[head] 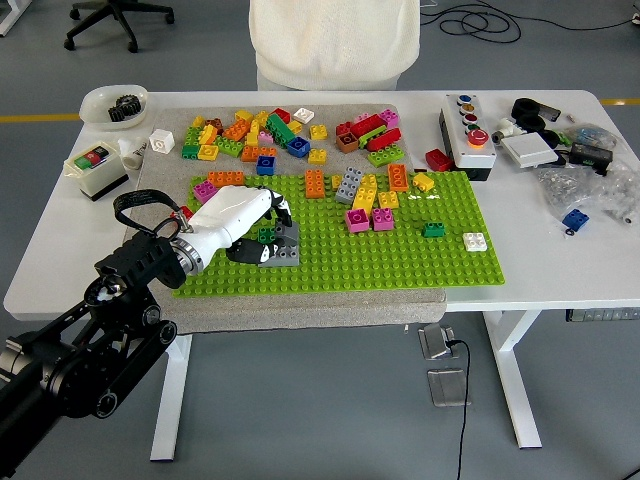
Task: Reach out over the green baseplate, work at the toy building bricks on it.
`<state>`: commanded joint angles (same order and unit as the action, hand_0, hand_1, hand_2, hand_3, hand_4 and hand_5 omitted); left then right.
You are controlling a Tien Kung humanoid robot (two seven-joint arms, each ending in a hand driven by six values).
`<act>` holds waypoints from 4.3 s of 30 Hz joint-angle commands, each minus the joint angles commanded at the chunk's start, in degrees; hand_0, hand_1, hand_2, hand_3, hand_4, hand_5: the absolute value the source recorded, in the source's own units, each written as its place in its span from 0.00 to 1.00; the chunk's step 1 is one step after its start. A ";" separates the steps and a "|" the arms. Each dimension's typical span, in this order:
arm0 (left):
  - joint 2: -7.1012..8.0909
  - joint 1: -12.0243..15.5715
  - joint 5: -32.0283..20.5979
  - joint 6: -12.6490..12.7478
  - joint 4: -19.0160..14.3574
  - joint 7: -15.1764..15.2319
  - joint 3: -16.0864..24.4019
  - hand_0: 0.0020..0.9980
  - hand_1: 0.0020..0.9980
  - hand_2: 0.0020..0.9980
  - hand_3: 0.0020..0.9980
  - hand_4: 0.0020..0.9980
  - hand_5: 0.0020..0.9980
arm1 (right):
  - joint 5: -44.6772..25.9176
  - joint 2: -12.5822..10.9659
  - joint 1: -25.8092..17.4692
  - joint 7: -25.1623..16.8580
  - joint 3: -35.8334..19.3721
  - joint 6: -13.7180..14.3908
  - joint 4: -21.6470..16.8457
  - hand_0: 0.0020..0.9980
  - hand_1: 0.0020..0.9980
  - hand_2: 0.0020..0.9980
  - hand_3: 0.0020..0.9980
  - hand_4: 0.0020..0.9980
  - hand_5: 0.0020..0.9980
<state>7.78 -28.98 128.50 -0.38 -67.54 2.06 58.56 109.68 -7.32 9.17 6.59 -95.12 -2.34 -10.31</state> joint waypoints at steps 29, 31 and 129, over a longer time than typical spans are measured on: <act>-1.55 -1.08 0.71 0.85 3.62 0.14 -0.94 0.59 0.56 0.54 0.52 0.42 0.00 | -0.21 -0.04 0.14 0.04 0.20 -0.03 0.00 0.74 0.64 0.68 0.63 0.82 0.53; -1.57 -1.05 0.72 0.86 3.66 0.13 -0.94 0.59 0.56 0.54 0.52 0.42 0.00 | -0.21 -0.04 0.14 0.05 0.19 -0.03 0.00 0.74 0.64 0.68 0.63 0.82 0.53; -2.16 -2.30 -1.03 -0.48 7.72 2.03 -0.31 0.72 0.68 0.58 0.58 0.73 0.02 | -0.68 0.01 0.23 0.00 0.80 -0.26 0.00 0.74 0.64 0.68 0.63 0.82 0.53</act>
<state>5.61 -31.28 127.47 -0.87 -59.82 4.10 58.24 109.00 -7.31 9.40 6.59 -94.32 -2.60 -10.31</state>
